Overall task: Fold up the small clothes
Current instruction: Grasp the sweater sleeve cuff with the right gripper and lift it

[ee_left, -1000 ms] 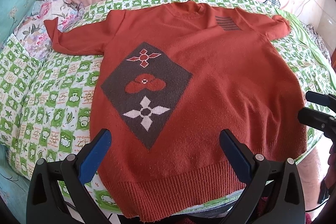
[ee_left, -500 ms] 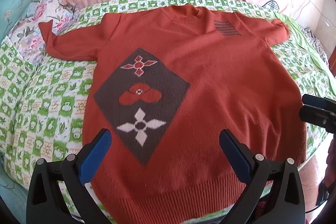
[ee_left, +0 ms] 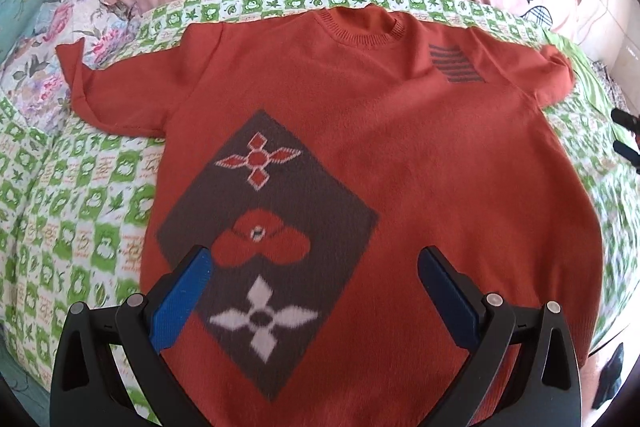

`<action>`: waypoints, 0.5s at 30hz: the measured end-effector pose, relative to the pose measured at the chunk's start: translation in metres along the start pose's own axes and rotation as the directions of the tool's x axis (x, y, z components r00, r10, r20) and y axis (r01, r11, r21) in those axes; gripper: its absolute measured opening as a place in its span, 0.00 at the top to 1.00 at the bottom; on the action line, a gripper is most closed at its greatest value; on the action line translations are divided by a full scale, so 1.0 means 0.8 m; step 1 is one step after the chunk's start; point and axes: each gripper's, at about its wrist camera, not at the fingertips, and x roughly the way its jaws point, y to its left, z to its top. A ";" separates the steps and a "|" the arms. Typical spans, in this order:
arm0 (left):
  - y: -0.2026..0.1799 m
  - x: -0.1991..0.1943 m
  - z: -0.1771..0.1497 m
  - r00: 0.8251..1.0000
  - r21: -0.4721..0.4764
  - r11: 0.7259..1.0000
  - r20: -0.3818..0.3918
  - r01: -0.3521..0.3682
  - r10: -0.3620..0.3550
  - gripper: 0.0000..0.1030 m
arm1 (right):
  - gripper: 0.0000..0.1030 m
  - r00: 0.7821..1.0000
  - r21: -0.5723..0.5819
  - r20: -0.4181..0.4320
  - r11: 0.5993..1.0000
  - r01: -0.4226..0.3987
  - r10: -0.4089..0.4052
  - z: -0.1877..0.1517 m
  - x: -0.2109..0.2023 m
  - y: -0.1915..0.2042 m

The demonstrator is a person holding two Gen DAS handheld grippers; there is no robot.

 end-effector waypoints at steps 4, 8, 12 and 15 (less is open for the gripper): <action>-0.003 0.014 0.020 1.000 -0.011 1.000 -0.013 0.010 -0.010 0.00 | 0.22 0.991 0.080 0.085 0.992 0.098 -0.105 0.083 0.019 -0.068; -0.007 0.031 0.035 1.000 -0.004 1.000 -0.027 -0.007 0.007 0.00 | 0.33 0.973 0.144 0.102 0.971 0.191 -0.207 0.156 0.060 -0.131; -0.008 0.051 0.047 0.998 -0.019 1.000 -0.054 -0.015 0.014 0.00 | 0.37 0.953 0.153 0.123 0.954 0.258 -0.278 0.211 0.099 -0.169; -0.010 0.071 0.056 0.996 -0.032 0.999 -0.088 -0.022 0.019 0.00 | 0.39 0.956 0.181 0.124 0.953 0.242 -0.266 0.241 0.132 -0.194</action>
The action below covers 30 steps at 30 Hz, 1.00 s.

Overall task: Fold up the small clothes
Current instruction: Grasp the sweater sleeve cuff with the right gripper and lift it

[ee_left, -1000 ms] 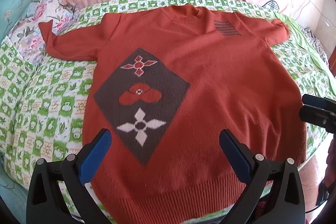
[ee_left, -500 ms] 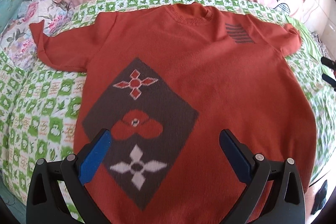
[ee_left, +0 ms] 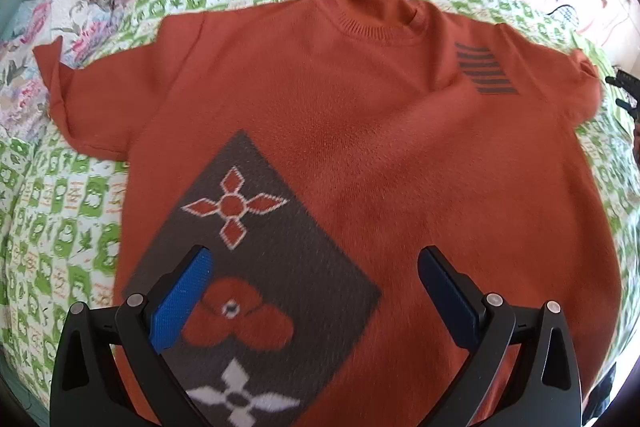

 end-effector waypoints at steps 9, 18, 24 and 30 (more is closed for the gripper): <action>-0.021 0.029 0.013 0.997 0.001 0.999 -0.055 0.049 -0.049 0.00 | 0.90 0.993 0.035 0.010 0.993 -0.115 0.115 0.034 0.046 0.005; -0.024 0.016 -0.002 0.992 -0.011 0.993 -0.047 0.118 -0.119 0.00 | 0.92 0.932 -0.099 -0.028 0.927 -0.363 0.362 -0.046 -0.061 0.126; 0.002 -0.004 -0.013 0.990 -0.048 0.989 -0.008 0.143 -0.143 0.00 | 0.92 0.777 -0.084 -0.205 0.780 -0.620 0.595 -0.162 -0.099 0.267; 0.039 -0.013 -0.012 0.988 -0.086 0.984 0.029 0.155 -0.153 0.00 | 0.92 0.600 -0.049 -0.440 0.650 -0.759 0.668 -0.285 -0.098 0.427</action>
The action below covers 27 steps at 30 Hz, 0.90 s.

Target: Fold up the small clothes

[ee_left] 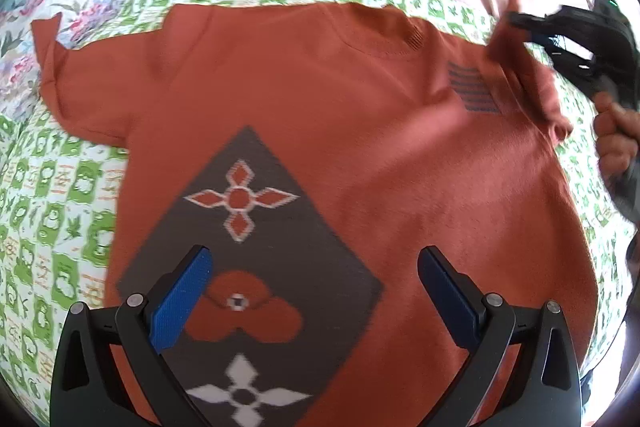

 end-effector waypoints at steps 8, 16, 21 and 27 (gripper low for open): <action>0.037 0.004 0.017 0.999 -0.026 1.000 0.037 0.017 -0.016 0.00 | 0.91 0.979 -0.070 -0.203 0.997 -0.016 0.002 -0.044 0.156 0.073; 0.051 0.060 0.070 0.993 -0.053 0.992 0.014 0.116 -0.116 0.00 | 0.44 0.979 -0.047 -0.203 0.998 -0.048 0.038 -0.054 0.138 0.068; 0.058 0.114 0.120 0.984 -0.114 0.978 -0.021 0.173 -0.177 0.00 | 0.44 0.998 -0.042 -0.053 0.998 -0.039 0.037 -0.054 0.037 0.054; 0.080 0.142 0.172 0.960 -0.258 0.925 0.037 0.279 -0.279 0.05 | 0.44 0.994 0.047 0.096 0.998 0.048 -0.052 -0.075 -0.061 0.014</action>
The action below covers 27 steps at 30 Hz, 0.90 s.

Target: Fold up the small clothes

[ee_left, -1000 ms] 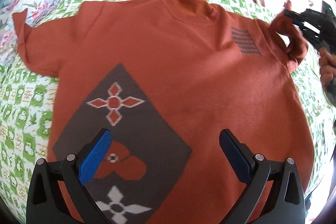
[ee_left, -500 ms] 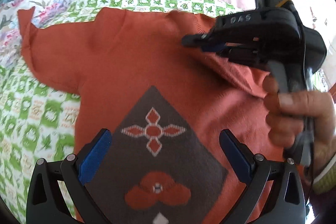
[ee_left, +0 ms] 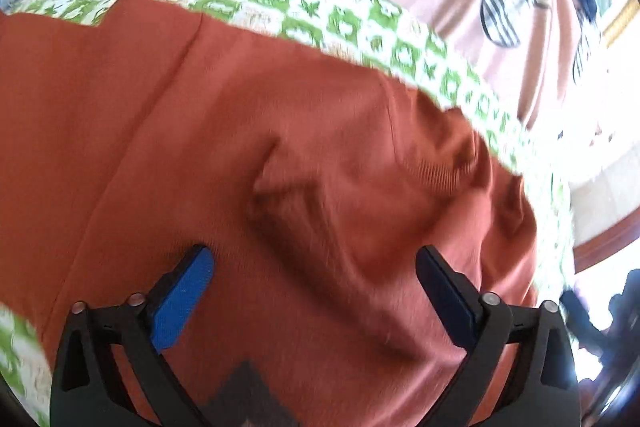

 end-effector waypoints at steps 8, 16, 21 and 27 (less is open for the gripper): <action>0.006 -0.031 -0.021 0.998 0.104 0.993 0.025 0.048 -0.051 0.92 | 0.44 0.998 0.021 0.058 0.999 0.029 -0.030 -0.015 -0.052 -0.018; 0.041 -0.036 -0.046 0.988 0.053 0.989 -0.073 0.137 -0.133 0.48 | 0.44 0.991 0.038 0.069 0.993 0.111 -0.114 -0.018 -0.075 -0.045; -0.008 -0.039 -0.016 0.999 0.214 0.976 0.005 0.031 -0.033 0.97 | 0.44 0.973 0.032 0.120 0.981 0.192 -0.195 -0.007 -0.100 -0.061; 0.009 -0.068 -0.009 0.978 0.226 0.968 0.202 -0.107 0.061 0.97 | 0.35 0.928 -0.032 0.053 0.928 0.371 -0.369 0.043 -0.070 -0.108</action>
